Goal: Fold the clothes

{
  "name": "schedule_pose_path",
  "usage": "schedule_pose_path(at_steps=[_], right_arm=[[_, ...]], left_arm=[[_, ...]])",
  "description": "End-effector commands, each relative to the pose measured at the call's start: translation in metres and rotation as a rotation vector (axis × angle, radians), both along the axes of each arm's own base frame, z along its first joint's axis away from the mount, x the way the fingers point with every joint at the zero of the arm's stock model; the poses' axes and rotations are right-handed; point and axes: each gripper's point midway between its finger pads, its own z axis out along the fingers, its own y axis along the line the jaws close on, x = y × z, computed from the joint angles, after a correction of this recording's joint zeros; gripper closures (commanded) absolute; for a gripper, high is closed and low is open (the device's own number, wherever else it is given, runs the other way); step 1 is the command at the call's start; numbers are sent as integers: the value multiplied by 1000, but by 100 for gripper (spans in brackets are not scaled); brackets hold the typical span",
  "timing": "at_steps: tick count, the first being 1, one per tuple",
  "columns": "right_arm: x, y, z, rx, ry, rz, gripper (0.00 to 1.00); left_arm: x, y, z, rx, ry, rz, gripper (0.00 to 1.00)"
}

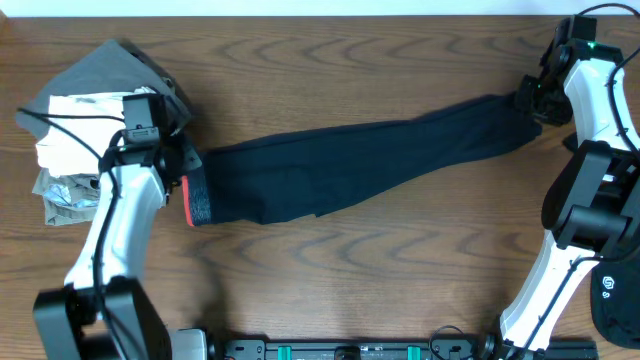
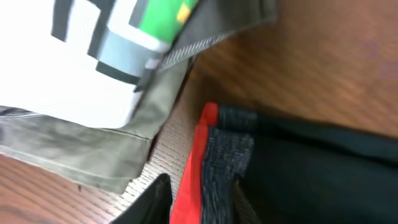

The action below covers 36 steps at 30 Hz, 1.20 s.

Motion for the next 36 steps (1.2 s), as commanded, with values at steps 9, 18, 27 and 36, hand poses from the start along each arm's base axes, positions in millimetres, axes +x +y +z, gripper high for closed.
schedule_pose_path(at_steps=[9,18,27,36], right_arm=[[-8,5,-3,42,39,27,52],[-10,5,-4,45,50,25,52],[-13,6,-4,48,61,25,52],[-22,-10,-1,71,66,44,40]], left_arm=[[-33,-30,-24,-101,161,-27,94],[-82,-37,-83,-154,373,34,94],[-103,-39,-114,-163,432,62,93],[-46,-34,-81,-139,248,15,93]])
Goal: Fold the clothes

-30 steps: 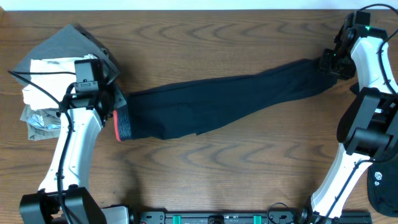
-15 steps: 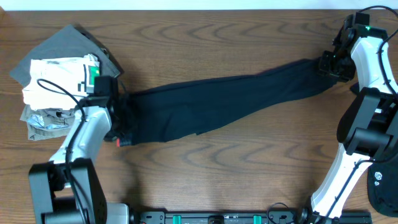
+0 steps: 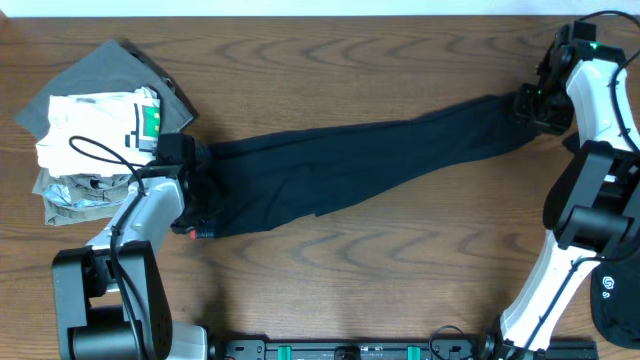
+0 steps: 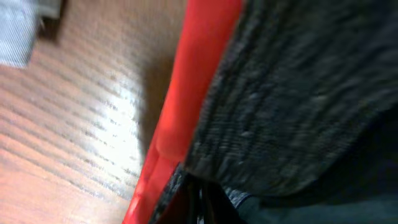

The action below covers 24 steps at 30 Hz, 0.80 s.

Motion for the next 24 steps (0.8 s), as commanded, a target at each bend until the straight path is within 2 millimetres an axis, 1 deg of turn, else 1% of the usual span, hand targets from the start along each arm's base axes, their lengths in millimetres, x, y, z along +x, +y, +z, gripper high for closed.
schedule_pose_path(at_steps=[1,3,5,9,13,18,24], right_arm=[[-1,-16,3,32,-17,23,38],[-2,-19,3,82,-37,49,35],[-1,-20,5,150,-76,107,32],[-2,-28,11,248,-154,197,31],[-5,-29,5,327,-194,254,29],[-5,-21,-15,412,-187,243,29],[-6,-10,-49,452,-130,247,29]], left_arm=[[30,3,21,10,-84,-8,93],[36,3,27,10,-100,-7,93],[36,2,30,3,-105,-9,93],[30,1,32,-2,-88,-10,92],[25,0,32,-3,-69,-10,92],[25,0,33,-4,-70,-10,92],[25,0,32,-3,-69,-10,92]])
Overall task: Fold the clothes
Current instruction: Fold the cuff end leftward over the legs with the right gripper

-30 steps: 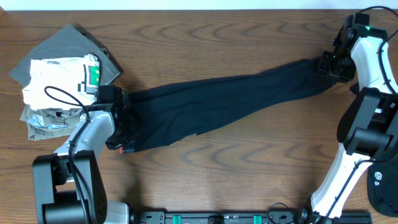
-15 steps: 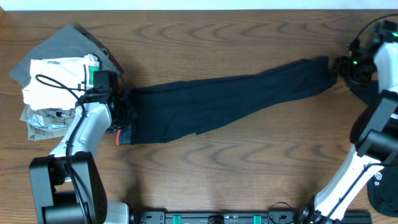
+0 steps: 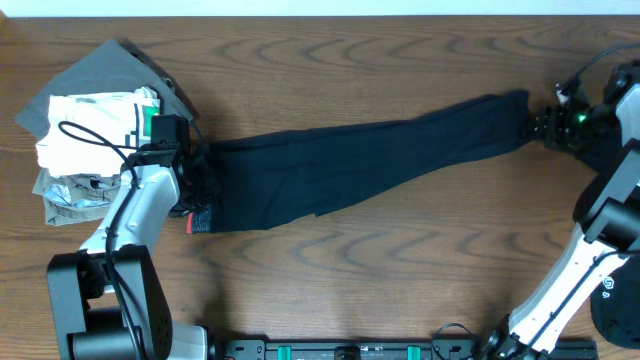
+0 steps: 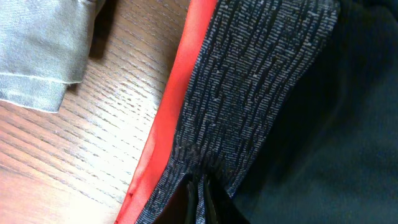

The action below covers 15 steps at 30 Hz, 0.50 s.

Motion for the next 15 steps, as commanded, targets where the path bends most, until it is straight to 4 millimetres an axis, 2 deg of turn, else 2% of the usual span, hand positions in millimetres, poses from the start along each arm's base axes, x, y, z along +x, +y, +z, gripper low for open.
schedule_pose_path(at_steps=[1,6,10,15], right_arm=[[7,15,-14,42,-4,40,29],[13,15,-34,54,25,-32,36],[17,14,-36,55,23,-60,46],[17,13,-36,54,20,-61,72]], left_arm=[[4,-1,9,-3,-27,-7,92],[4,-1,9,-3,-27,-7,92],[4,-1,9,-3,-27,-7,91],[4,-1,8,-3,-27,-7,91]])
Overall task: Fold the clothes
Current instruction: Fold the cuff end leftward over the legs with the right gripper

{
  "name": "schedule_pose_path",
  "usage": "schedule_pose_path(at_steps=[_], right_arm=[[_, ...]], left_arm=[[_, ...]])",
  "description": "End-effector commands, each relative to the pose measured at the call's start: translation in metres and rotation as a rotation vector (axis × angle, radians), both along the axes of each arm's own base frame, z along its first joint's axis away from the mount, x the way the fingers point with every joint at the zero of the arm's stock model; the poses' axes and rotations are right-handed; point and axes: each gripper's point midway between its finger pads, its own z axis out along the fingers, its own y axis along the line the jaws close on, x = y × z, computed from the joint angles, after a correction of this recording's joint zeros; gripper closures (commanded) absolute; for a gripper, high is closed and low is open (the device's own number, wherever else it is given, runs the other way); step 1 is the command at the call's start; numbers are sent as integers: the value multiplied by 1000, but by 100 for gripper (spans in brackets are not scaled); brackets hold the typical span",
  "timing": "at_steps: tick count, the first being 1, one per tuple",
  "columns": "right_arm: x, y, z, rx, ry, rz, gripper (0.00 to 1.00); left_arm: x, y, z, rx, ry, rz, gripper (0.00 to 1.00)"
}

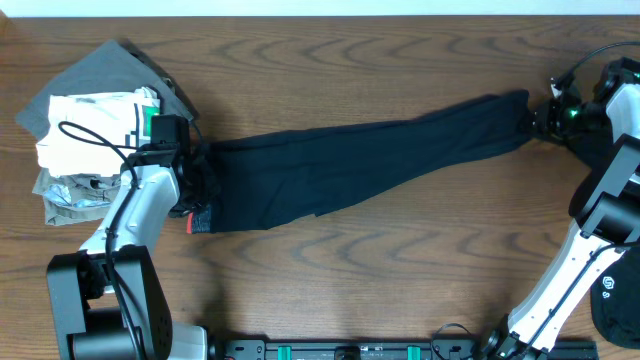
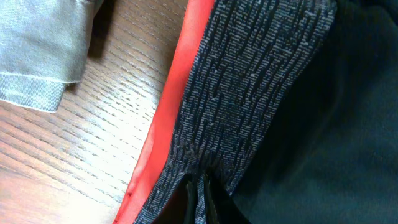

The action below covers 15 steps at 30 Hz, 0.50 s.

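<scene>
Dark navy trousers (image 1: 350, 165) lie stretched across the table from left to right. Their grey waistband with a red edge (image 1: 198, 218) is at the left end. My left gripper (image 1: 196, 190) is shut on that waistband; in the left wrist view its jaws (image 2: 200, 199) pinch the grey knit band (image 2: 249, 93) beside the red strip (image 2: 168, 118). My right gripper (image 1: 540, 122) is at the leg end at the far right, and its fingers are too small to read.
A pile of folded clothes (image 1: 90, 130), grey, white and printed, sits at the back left, just left of my left arm. An olive-grey fabric edge (image 2: 37, 56) of that pile shows in the left wrist view. Bare wooden table (image 1: 400, 280) lies in front of the trousers.
My right arm's wrist has shifted slightly at the far right edge. The trousers and my left gripper stay as they were.
My left gripper hovered beside the clothes pile, just off the waistband. Then it was down on the waistband with the band bunched under it. Then it held the waistband pinched, the right arm having swung out to the table's right edge, and so it stands now.
</scene>
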Motion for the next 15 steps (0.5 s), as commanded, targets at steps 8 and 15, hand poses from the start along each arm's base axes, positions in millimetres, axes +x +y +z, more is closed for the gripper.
schedule_pose_path(at_steps=[8,15], right_arm=[[-8,-3,-18,-10,63,-23,99],[-15,-72,40,-159,22,-242,99]], left_arm=[[5,-2,11,-1,-34,-37,91],[13,-10,36,-45,-129,-52,91]])
